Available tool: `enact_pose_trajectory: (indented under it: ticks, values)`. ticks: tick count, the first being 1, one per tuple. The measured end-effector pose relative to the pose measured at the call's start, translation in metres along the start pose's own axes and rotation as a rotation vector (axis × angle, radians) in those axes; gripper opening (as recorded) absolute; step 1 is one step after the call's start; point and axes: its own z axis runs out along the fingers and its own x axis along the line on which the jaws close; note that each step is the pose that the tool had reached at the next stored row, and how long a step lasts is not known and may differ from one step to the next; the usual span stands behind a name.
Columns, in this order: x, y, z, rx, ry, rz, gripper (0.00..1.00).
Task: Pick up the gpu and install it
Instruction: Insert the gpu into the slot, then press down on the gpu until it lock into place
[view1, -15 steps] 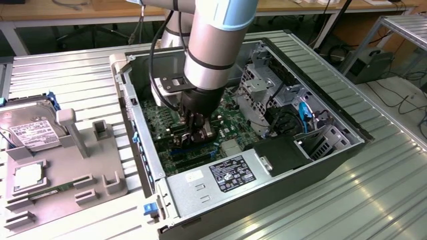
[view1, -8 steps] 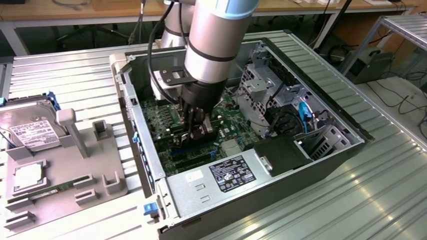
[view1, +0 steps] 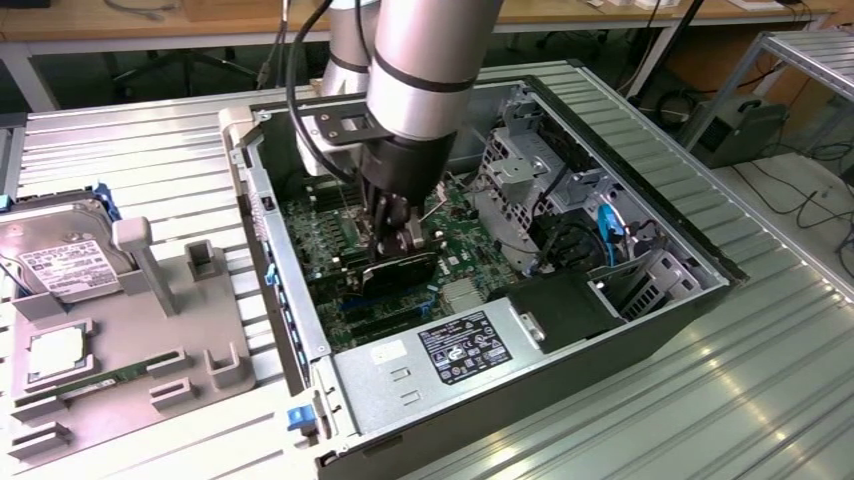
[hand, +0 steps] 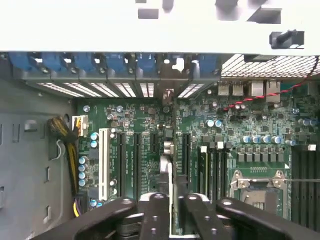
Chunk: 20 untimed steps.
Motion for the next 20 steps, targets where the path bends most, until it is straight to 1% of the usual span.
enact_pose_trajectory:
  ticks: [1,2,3,4,6,8,11,14,15,16,17,20]
  values:
    - [-0.002,0.0006,0.0003,0.0041,0.0003,0.0,0.13]
    - [-0.002,0.0016,0.0013,0.009,0.0001,0.0,0.11]
    - [-0.003,0.003,0.0023,0.0146,0.0003,-0.001,0.11]
    - [-0.003,0.0037,0.003,0.0183,0.0005,-0.001,0.11]
    - [-0.003,0.0043,0.0048,0.0242,0.0003,-0.001,0.11]
    - [-0.002,0.004,0.0086,0.028,0.0006,-0.001,0.11]
    - [-0.002,0.0038,0.0135,0.03,0.0005,-0.001,0.11]
    - [-0.002,0.0035,0.0179,0.0305,0.0019,-0.001,0.11]
    - [-0.002,0.0033,0.02,0.0318,0.0004,-0.001,0.11]
    - [-0.002,0.0032,0.0213,0.0318,0.0007,-0.001,0.11]
    - [-0.002,0.0033,0.0218,0.0314,0.0015,-0.001,0.11]
    - [-0.002,0.0032,0.0218,0.0321,0.0006,-0.001,0.11]
